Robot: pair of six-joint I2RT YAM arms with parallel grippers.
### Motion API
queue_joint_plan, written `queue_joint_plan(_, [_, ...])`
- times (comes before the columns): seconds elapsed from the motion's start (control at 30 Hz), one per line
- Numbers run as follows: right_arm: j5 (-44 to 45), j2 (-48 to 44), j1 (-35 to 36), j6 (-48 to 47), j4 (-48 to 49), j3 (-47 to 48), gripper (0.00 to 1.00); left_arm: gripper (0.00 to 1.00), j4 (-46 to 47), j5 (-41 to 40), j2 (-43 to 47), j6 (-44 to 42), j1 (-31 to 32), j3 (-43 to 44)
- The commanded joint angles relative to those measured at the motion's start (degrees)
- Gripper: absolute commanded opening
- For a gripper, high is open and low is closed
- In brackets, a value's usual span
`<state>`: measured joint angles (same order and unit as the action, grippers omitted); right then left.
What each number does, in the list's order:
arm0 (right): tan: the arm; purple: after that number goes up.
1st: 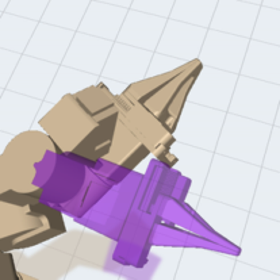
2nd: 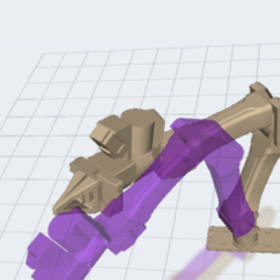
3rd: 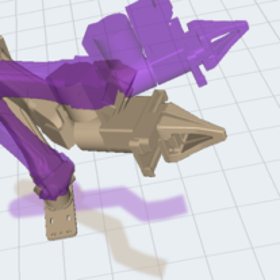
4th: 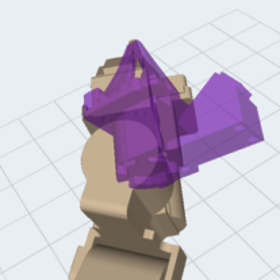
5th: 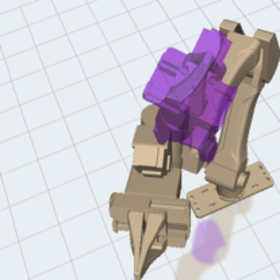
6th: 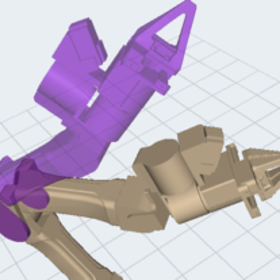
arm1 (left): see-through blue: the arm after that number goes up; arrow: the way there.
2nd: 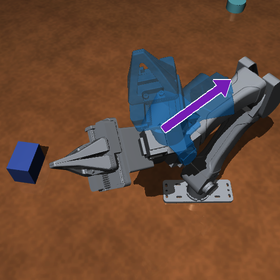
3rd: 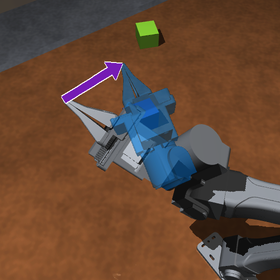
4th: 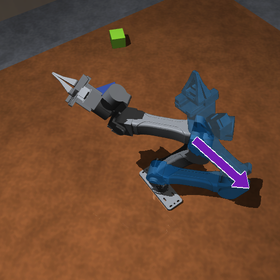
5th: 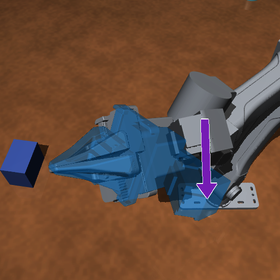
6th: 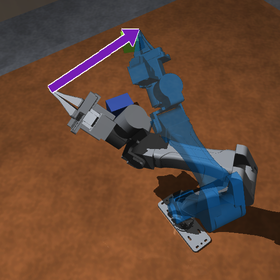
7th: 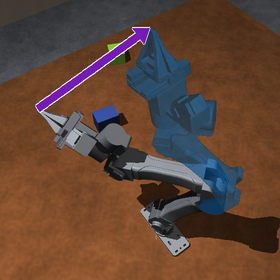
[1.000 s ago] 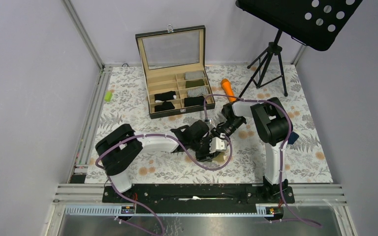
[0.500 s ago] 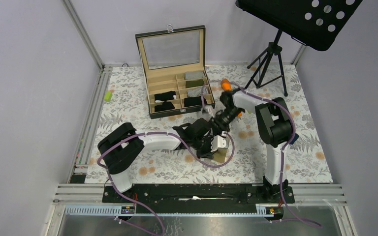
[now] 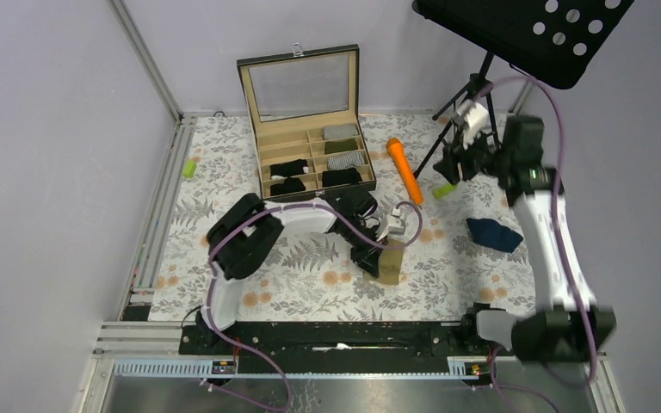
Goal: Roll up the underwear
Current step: Roll the underwear to the center of the board.
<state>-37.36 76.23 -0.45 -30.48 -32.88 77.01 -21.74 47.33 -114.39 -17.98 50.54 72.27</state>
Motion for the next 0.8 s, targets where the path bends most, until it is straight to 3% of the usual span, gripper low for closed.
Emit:
queue_joint_plan(0.0, [2.0, -18.5, 1.7, 2.5, 13.6, -16.6, 0.63, 0.0, -11.9, 10.6, -10.7, 4.1, -2.6, 9.5])
queue_joint_plan(0.07, [0.6, -24.5, 1.7, -1.9, 6.8, -22.7, 0.6, 0.0, -15.8, 12.7, -14.6, 4.1, -3.0, 13.7])
queue_joint_plan(0.2, [-5.6, -30.7, 1.9, -19.2, -16.1, -30.9, 0.48, 0.0, -20.6, 15.3, -21.7, 7.0, -4.3, 19.8])
queue_joint_plan(0.3, [-5.3, -34.1, 3.6, -28.1, -22.9, -37.1, 0.45, 0.01, -20.5, 17.5, -24.1, 10.0, -5.8, 21.1])
queue_joint_plan(0.4, [-1.7, -33.8, 9.4, -29.9, -19.0, -41.2, 0.46, 0.02, -20.4, 16.6, -24.8, 10.2, -6.5, 21.8])
queue_joint_plan(0.6, [9.2, -21.6, 28.2, -20.6, 0.5, -41.3, 0.54, 0.03, -20.4, 15.9, -25.4, 10.2, -7.0, 22.3])
queue_joint_plan(0.77, [11.9, -12.6, 35.3, -20.8, 10.0, -40.2, 0.59, 0.04, -20.4, 15.9, -25.0, 10.0, -7.0, 21.3])
